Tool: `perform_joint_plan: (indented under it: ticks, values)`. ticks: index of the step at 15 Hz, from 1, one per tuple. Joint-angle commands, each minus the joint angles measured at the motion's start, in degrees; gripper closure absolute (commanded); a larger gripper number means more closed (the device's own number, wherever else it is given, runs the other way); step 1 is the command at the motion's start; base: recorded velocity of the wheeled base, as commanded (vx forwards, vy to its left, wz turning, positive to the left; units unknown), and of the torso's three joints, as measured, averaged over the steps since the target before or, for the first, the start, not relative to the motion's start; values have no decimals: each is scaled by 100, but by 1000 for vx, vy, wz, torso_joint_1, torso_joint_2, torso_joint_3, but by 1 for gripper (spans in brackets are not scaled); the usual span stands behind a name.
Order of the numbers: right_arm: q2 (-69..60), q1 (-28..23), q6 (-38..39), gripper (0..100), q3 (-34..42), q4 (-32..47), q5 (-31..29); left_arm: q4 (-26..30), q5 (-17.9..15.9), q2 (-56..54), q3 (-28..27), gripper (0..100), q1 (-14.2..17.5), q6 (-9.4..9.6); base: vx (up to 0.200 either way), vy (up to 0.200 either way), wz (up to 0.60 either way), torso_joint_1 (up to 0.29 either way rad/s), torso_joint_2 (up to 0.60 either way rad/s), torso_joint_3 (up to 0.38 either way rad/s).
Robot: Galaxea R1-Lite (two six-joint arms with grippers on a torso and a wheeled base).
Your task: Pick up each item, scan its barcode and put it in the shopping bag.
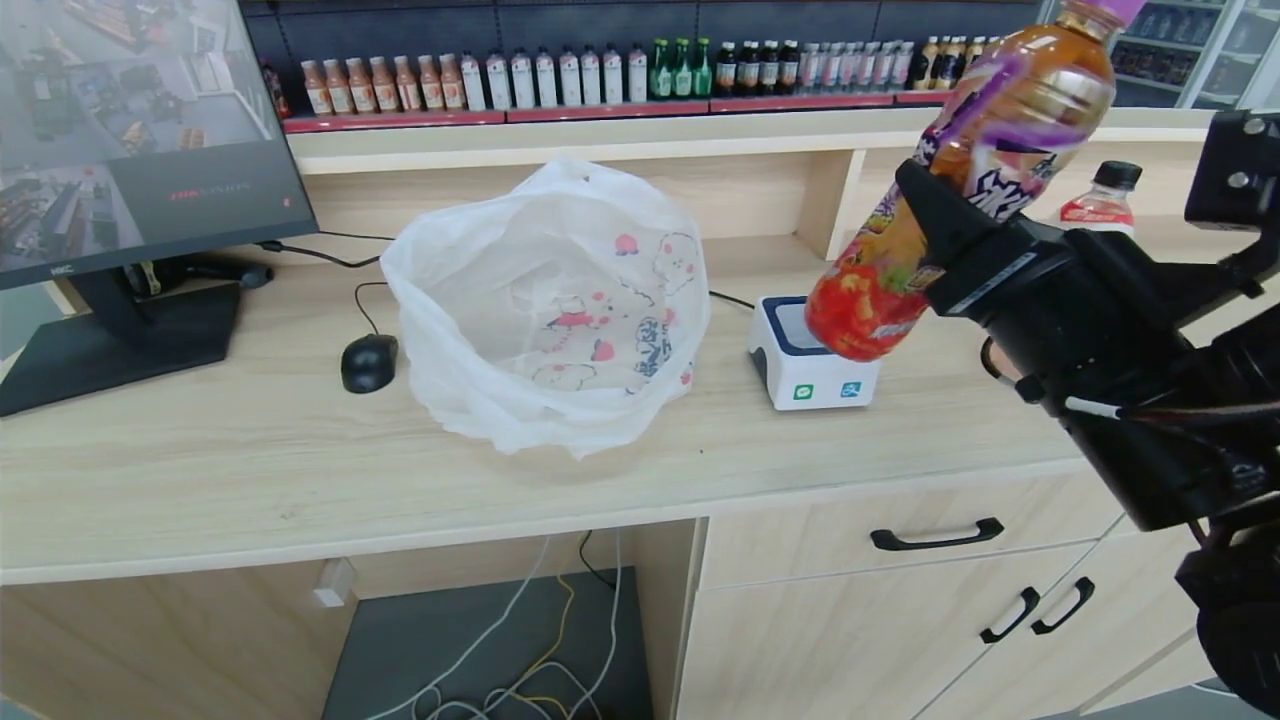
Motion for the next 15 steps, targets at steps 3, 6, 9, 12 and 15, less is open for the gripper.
perform_joint_plan:
  ticks: [3,6,9,12,15]
  values:
    - [339,89,594,100,-1098,976,-4,-5,4,-2,0,0,0,-1,0,0,0,0,0,0]
    - [559,107,1403,100,-1853,1521,-56,-5,4,-2,0,0,0,-1,0,0,0,0,0,0]
    - [664,98,2256,100,-1968,1794,-320,-5,4,-2,0,0,-9,-1,0,0,0,0,0,0]
    - [849,-34,3003,100,-1977,1811,-373,-5,4,-2,0,0,0,-1,0,0,0,0,0,0]
    - [1121,-289,3592,100,-2135,1811,-373,-5,4,-2,0,0,-9,-1,0,0,0,0,0,0]
